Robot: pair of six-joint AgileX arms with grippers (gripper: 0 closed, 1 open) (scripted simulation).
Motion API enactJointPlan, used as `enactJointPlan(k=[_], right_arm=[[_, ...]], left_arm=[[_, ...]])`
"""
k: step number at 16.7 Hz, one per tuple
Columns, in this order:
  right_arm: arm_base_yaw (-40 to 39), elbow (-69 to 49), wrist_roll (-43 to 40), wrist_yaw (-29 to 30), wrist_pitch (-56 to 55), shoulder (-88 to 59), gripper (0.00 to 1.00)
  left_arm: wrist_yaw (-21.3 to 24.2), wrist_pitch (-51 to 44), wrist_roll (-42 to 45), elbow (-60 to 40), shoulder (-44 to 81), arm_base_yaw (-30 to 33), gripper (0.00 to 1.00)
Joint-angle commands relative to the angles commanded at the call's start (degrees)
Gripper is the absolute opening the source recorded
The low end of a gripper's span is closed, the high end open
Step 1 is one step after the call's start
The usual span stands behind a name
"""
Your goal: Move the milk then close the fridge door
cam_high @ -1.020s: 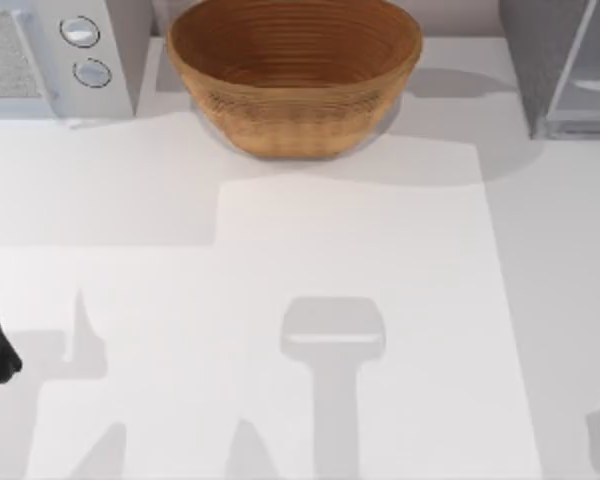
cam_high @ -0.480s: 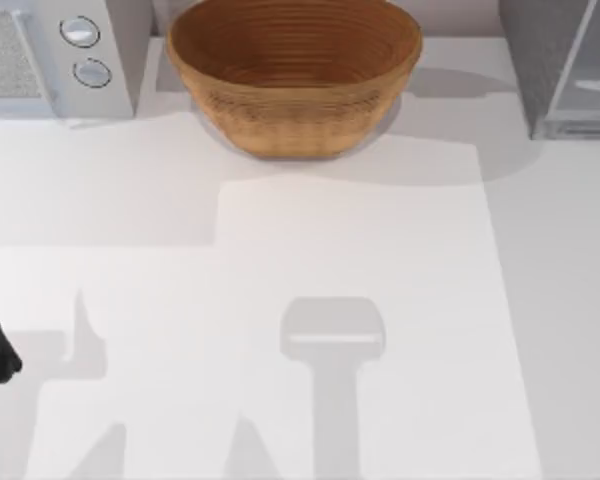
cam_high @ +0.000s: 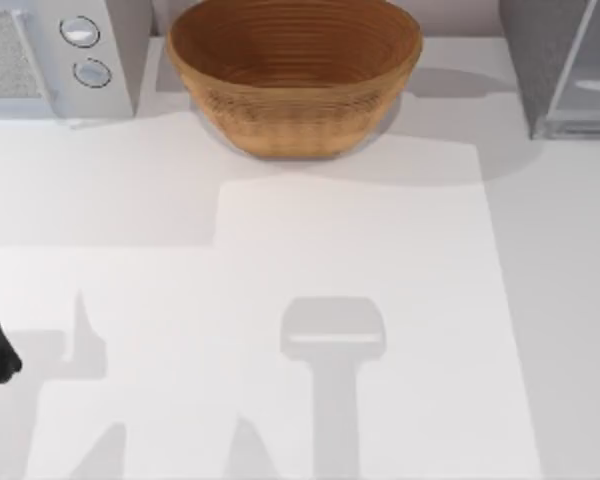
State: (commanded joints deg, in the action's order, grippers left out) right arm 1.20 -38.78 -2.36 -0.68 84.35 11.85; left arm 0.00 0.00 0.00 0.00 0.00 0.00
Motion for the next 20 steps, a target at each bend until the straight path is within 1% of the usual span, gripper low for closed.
enactJointPlan(k=[3, 7, 10, 17, 20], right_arm=[[5.11, -3.17, -6.52, -3.72, 0.78, -5.71, 1.00], [17.83, -9.44, -21.01, -11.04, 1.95, -19.33, 1.00], [30.62, -14.76, -34.77, -17.59, 2.68, -32.95, 1.00], [63.91, -26.38, -69.98, -34.18, 2.91, -69.49, 1.00], [77.00, -30.26, -83.90, -40.75, 2.20, -84.43, 1.00]], left_arm=[[0.00, 0.00, 0.00, 0.00, 0.00, 0.00, 1.00], [0.00, 0.00, 0.00, 0.00, 0.00, 0.00, 1.00], [0.00, 0.00, 0.00, 0.00, 0.00, 0.00, 1.00], [0.00, 0.00, 0.00, 0.00, 0.00, 0.00, 1.00], [0.00, 0.00, 0.00, 0.00, 0.00, 0.00, 1.00]])
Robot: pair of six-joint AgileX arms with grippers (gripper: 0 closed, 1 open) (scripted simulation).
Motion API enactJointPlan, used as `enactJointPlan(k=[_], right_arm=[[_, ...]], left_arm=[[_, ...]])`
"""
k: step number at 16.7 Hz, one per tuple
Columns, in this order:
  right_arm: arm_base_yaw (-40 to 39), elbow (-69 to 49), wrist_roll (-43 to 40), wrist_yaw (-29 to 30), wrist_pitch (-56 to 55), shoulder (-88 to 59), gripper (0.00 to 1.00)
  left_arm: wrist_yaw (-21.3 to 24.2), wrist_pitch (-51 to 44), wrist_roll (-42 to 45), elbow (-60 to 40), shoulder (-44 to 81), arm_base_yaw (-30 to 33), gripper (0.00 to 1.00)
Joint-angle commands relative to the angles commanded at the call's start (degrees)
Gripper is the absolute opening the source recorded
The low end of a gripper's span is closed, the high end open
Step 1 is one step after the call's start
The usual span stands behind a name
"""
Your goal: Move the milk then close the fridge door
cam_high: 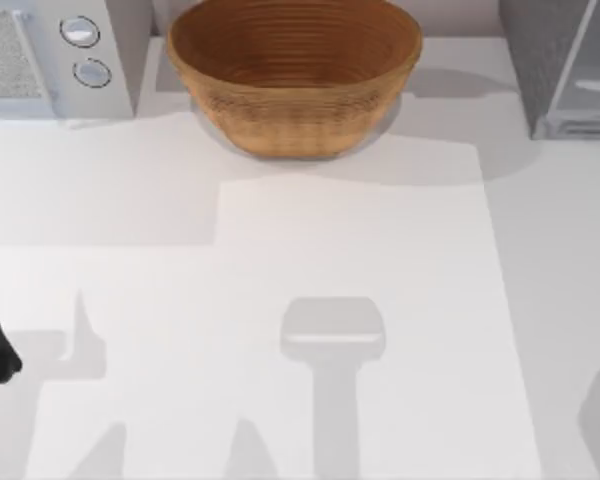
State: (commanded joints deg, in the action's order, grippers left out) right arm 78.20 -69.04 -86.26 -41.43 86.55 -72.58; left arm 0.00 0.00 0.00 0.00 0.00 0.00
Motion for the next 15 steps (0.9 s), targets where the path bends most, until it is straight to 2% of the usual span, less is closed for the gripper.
enactJointPlan(k=[4, 7, 10, 15], right_arm=[[14.21, -3.81, -15.33, -7.24, -1.62, -16.71, 1.00], [21.50, -5.55, -23.38, -11.04, -3.08, -25.55, 1.00], [25.18, -6.30, -27.54, -13.01, -4.14, -30.12, 1.00], [25.56, -6.36, -27.97, -13.21, -4.27, -30.61, 1.00]], left_arm=[[0.00, 0.00, 0.00, 0.00, 0.00, 0.00, 1.00], [0.00, 0.00, 0.00, 0.00, 0.00, 0.00, 1.00], [0.00, 0.00, 0.00, 0.00, 0.00, 0.00, 1.00], [0.00, 0.00, 0.00, 0.00, 0.00, 0.00, 1.00]])
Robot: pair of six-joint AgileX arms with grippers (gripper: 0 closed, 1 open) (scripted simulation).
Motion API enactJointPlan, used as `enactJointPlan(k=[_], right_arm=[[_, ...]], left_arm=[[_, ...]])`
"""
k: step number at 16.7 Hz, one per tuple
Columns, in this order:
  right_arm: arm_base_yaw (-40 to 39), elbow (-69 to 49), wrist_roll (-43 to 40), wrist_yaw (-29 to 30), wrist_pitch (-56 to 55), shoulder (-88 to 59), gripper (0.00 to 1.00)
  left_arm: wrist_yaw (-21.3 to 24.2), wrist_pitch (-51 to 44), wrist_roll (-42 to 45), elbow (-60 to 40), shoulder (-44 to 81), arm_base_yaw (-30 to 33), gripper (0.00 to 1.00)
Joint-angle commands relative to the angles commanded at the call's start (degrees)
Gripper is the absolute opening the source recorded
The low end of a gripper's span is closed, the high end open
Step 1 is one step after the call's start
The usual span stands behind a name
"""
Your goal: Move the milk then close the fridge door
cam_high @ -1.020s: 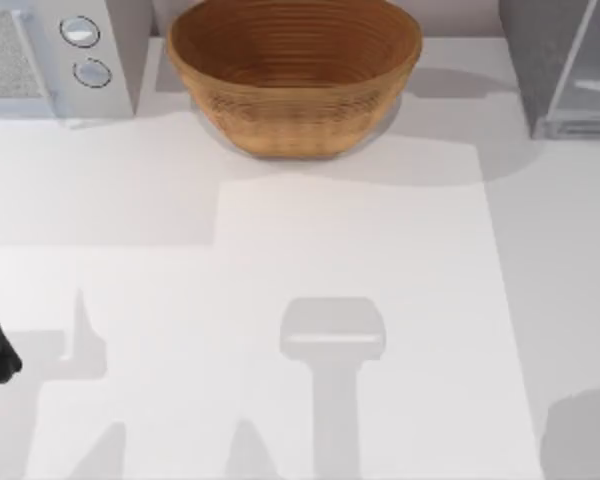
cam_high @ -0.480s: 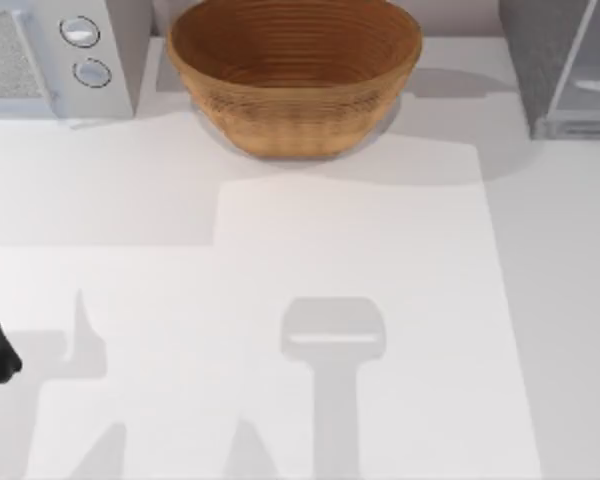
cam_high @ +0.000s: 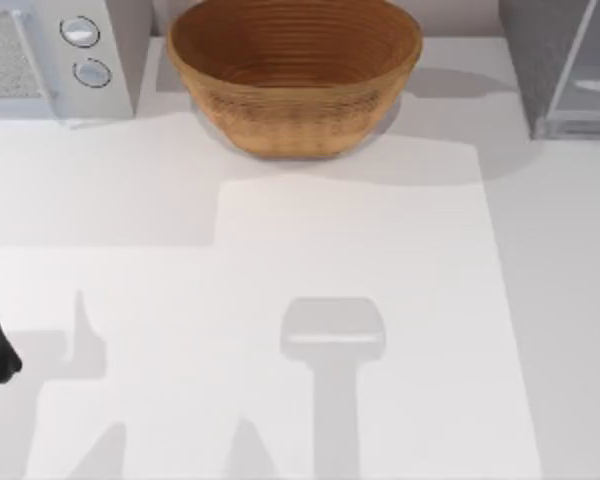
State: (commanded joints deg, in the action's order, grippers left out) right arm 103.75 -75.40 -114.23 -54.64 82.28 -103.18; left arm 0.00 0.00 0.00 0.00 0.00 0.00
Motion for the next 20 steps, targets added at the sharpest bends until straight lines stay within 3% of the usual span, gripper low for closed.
enactJointPlan(k=[4, 7, 20], right_arm=[[-1.67, 0.10, 1.99, 0.07, -1.83, 0.13, 1.00], [-6.50, -0.23, 9.14, 0.31, -8.53, 0.26, 1.00], [-43.21, 0.54, 69.62, 9.89, -57.57, -0.59, 1.00]], left_arm=[[0.00, 0.00, 0.00, 0.00, 0.00, 0.00, 1.00], [0.00, 0.00, 0.00, 0.00, 0.00, 0.00, 1.00], [0.00, 0.00, 0.00, 0.00, 0.00, 0.00, 1.00]])
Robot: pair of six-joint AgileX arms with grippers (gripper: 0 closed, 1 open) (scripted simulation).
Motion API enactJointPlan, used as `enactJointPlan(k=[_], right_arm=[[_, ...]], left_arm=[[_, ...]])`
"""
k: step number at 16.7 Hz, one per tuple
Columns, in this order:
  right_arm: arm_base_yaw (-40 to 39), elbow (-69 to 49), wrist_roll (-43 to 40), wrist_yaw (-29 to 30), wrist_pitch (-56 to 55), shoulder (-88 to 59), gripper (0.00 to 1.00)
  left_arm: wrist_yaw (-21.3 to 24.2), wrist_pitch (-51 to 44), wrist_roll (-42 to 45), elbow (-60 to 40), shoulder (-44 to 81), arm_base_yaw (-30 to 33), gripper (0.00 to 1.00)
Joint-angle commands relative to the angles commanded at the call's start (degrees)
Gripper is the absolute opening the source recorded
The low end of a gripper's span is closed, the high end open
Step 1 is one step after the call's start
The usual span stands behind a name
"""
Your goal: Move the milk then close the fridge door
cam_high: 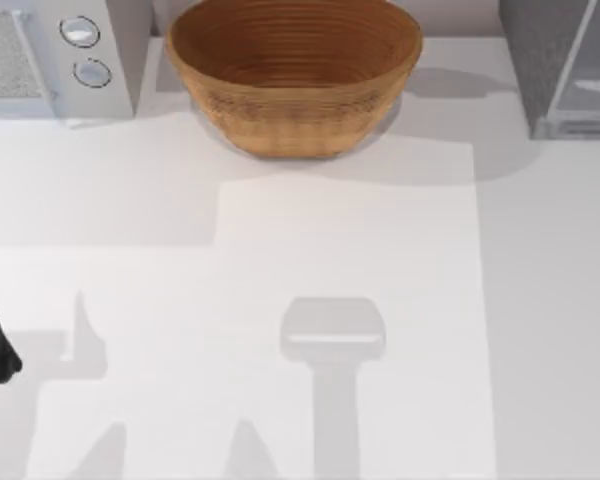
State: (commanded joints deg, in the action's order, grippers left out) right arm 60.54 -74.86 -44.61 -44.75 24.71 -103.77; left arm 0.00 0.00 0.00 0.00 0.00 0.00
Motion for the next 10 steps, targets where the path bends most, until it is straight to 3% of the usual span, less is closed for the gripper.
enactJointPlan(k=[4, 10], right_arm=[[-6.77, 0.95, 8.87, 2.69, -8.06, -0.73, 1.00], [-6.72, 1.36, 9.58, 2.95, -9.02, -0.06, 1.00]], left_arm=[[0.00, 0.00, 0.00, 0.00, 0.00, 0.00, 1.00], [0.00, 0.00, 0.00, 0.00, 0.00, 0.00, 1.00]])
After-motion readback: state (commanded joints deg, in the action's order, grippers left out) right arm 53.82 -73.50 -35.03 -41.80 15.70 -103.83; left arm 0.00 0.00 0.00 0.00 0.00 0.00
